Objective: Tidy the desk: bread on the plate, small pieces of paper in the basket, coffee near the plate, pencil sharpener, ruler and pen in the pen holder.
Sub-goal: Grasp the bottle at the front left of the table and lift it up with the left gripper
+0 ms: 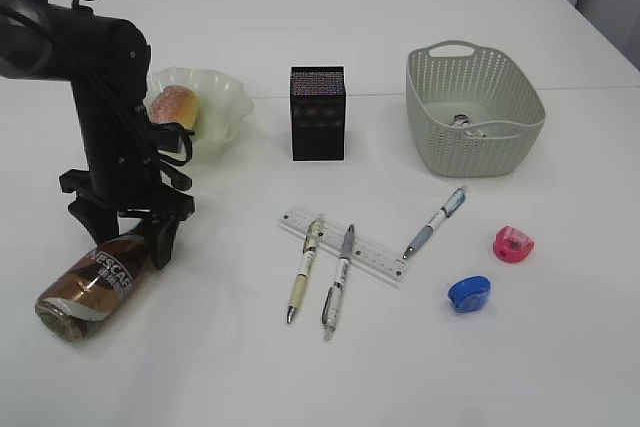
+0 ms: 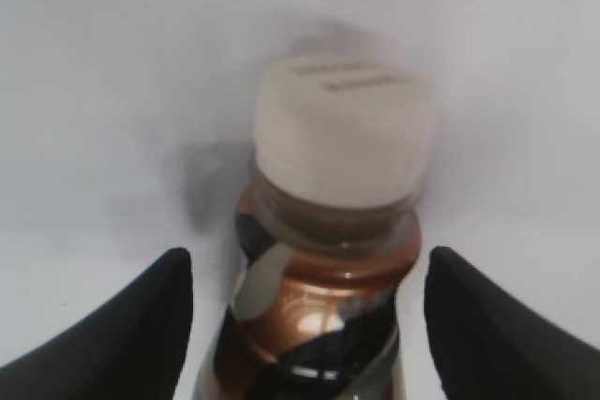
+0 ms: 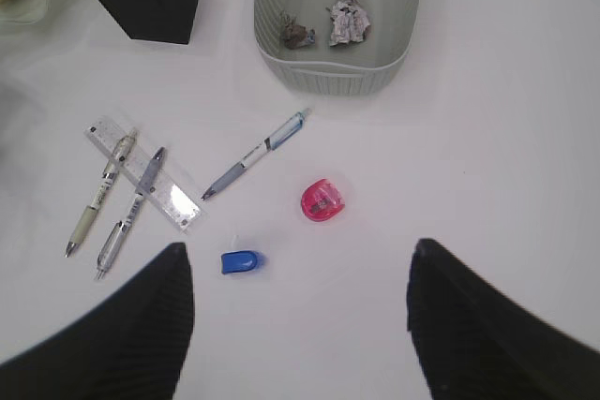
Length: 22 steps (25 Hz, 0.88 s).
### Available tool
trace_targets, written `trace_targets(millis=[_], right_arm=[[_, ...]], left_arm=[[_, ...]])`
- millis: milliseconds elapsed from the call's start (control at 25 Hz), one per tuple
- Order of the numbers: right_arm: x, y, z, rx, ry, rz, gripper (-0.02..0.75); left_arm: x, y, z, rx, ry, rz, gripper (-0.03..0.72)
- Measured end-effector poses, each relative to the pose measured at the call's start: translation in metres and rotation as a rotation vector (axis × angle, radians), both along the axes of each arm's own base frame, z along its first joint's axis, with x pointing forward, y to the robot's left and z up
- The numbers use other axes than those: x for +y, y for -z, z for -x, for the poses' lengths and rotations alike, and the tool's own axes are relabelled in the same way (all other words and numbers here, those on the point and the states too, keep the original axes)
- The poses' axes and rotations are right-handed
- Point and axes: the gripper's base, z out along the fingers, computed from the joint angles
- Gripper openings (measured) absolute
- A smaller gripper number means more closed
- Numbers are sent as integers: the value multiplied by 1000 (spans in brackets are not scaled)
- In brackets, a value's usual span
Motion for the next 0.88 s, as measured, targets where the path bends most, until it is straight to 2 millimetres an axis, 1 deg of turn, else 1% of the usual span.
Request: trace_targets(millis=[320, 440, 520, 600, 680, 880], right_arm=[[0, 0, 0, -1, -3, 2, 553], [0, 0, 0, -1, -3, 2, 553], [0, 0, 0, -1, -3, 2, 553], [0, 0, 0, -1, -3, 2, 553], [0, 0, 0, -1, -4, 3, 553], [0, 0, 0, -1, -4, 3, 553]], left_arm=[[0, 2, 0, 4, -1, 0, 488], [0, 2, 0, 4, -1, 0, 398], [0, 2, -1, 2, 1, 1, 321], [0, 2, -1, 2, 1, 2, 271], [0, 2, -1, 2, 1, 2, 252], [0, 2, -1, 2, 1, 2, 245]])
